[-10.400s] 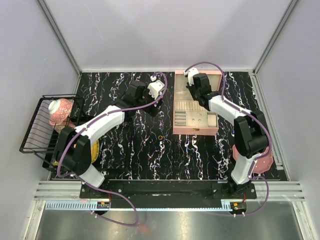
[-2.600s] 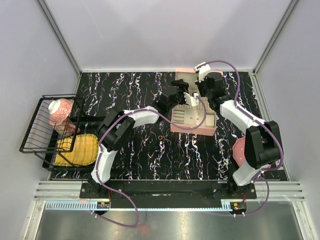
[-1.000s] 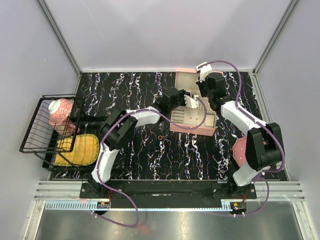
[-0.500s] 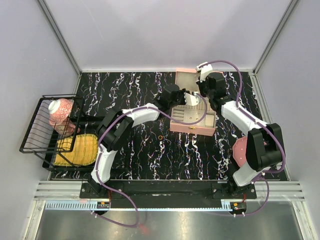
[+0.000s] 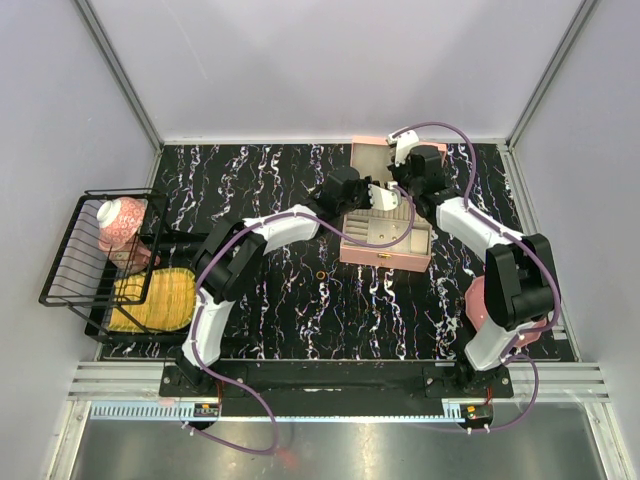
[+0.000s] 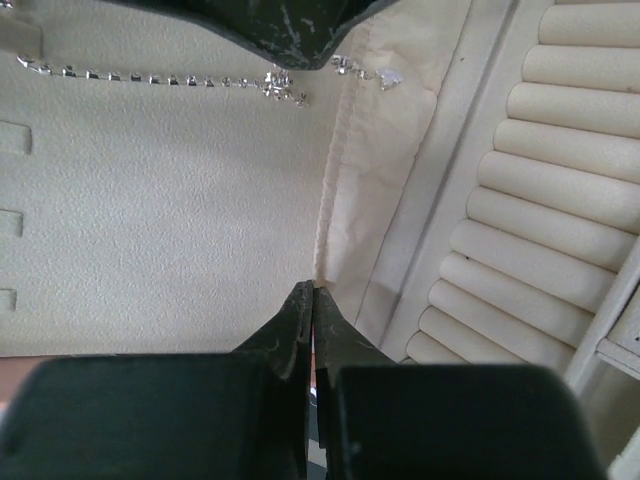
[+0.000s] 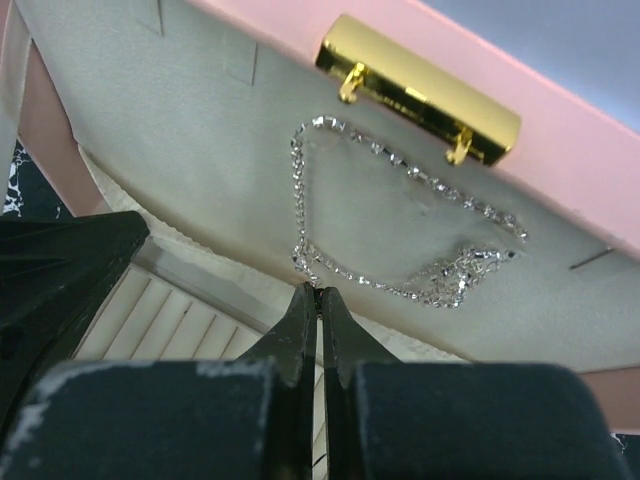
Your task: Organize the mixed jewelry
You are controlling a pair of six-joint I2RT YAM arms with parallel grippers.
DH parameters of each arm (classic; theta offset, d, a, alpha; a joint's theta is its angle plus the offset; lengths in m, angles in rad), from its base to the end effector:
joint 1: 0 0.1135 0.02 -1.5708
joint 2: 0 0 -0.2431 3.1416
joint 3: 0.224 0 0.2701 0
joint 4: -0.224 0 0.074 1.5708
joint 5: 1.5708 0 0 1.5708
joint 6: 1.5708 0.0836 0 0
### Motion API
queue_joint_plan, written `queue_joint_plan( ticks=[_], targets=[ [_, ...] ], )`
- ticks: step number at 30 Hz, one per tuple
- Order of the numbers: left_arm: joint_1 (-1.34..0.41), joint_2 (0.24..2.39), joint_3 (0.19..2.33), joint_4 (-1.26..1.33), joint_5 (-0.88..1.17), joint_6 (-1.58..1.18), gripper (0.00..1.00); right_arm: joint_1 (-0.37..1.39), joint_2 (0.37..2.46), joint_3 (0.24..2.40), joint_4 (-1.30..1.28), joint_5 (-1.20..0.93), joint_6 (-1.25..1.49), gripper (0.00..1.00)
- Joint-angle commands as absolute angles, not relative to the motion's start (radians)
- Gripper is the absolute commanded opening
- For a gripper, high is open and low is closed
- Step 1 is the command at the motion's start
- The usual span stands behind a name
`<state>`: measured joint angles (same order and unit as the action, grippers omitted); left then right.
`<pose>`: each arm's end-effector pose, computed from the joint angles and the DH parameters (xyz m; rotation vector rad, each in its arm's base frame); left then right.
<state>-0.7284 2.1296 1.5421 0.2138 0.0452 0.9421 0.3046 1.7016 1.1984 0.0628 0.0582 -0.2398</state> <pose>0.4064 -0.3676 0.1661 1.4624 1.2829 0.0977 0.4344 0.1315 0.2130 -0.5047 1.9461 -0.0172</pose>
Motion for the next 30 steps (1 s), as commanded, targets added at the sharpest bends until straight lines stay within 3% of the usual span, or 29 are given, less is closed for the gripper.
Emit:
queue_joint_plan(
  ticks=[1,30],
  targets=[
    [-0.735,2.088,1.580,0.196,0.086,0.922,0.00,0.299,1.709,1.264,0.089,0.043,-0.219,0.00],
    [-0.735,2.092,1.582,0.193,0.089,0.920,0.00,0.299,1.741,1.266,0.103,0.051,-0.224,0.00]
  ],
)
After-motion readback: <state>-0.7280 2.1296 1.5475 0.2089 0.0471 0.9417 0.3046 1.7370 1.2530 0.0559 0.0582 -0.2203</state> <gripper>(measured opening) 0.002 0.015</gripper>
